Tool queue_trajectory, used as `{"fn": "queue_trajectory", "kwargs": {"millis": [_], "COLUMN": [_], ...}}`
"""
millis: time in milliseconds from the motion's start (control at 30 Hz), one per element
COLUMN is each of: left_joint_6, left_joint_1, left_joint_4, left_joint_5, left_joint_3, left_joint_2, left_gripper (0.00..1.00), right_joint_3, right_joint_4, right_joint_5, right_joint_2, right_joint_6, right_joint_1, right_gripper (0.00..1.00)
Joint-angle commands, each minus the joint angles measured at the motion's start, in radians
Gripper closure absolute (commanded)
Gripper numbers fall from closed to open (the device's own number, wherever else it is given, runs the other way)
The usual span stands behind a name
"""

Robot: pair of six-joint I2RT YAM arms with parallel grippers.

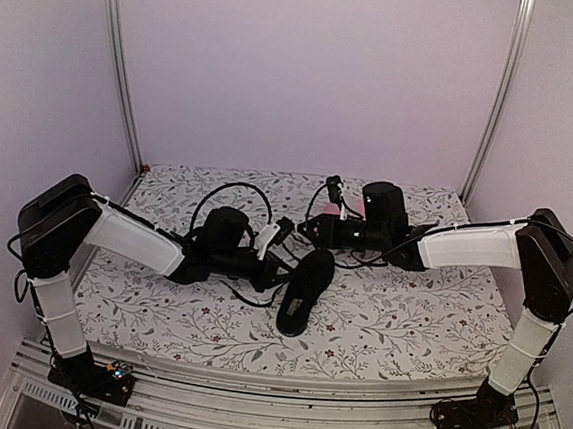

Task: Tie the shoes

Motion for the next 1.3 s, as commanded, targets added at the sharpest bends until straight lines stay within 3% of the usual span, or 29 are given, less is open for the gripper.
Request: {"fn": "queue_trajectory", "kwargs": {"millis": [0,200,467,867,1267], "left_joint_6": [-0.040,-0.082,-0.109,-0.099,-0.089], "left_joint_1": [-0.013,-0.015,-0.014,-0.014,-0.014], "left_joint_4": [0.071,0.111,0.158,0.150,0.146], "left_joint_5": [-0.021,-0.016,0.014,0.031,0.046], "left_joint_3": [-0.020,-0.021,-0.020,-0.022,-0.017], "left_joint_2": [-0.018,-0.004,0.022,0.016,0.015], "left_gripper": [1.00,1.00,1.00,1.00,1.00], "right_joint_3": [-0.013,-0.127,-0.199,-0.111,-0.079], "right_joint_4": [0.034,0.051,0.117,0.151,0.147], "right_joint_5": [-0.024,-0.037,-0.373,-0.528,-0.655], "right_joint_2": [-0.021,-0.127,-0.071,0.095,0.152], "right_joint_6": [0.000,-0.104,-0.181,-0.228,-0.270], "right_joint_1": [0.003,-0.015,-0.021,-0.063,-0.069], "right_gripper": [0.56,0.45,0.53,0.62,0.79]}}
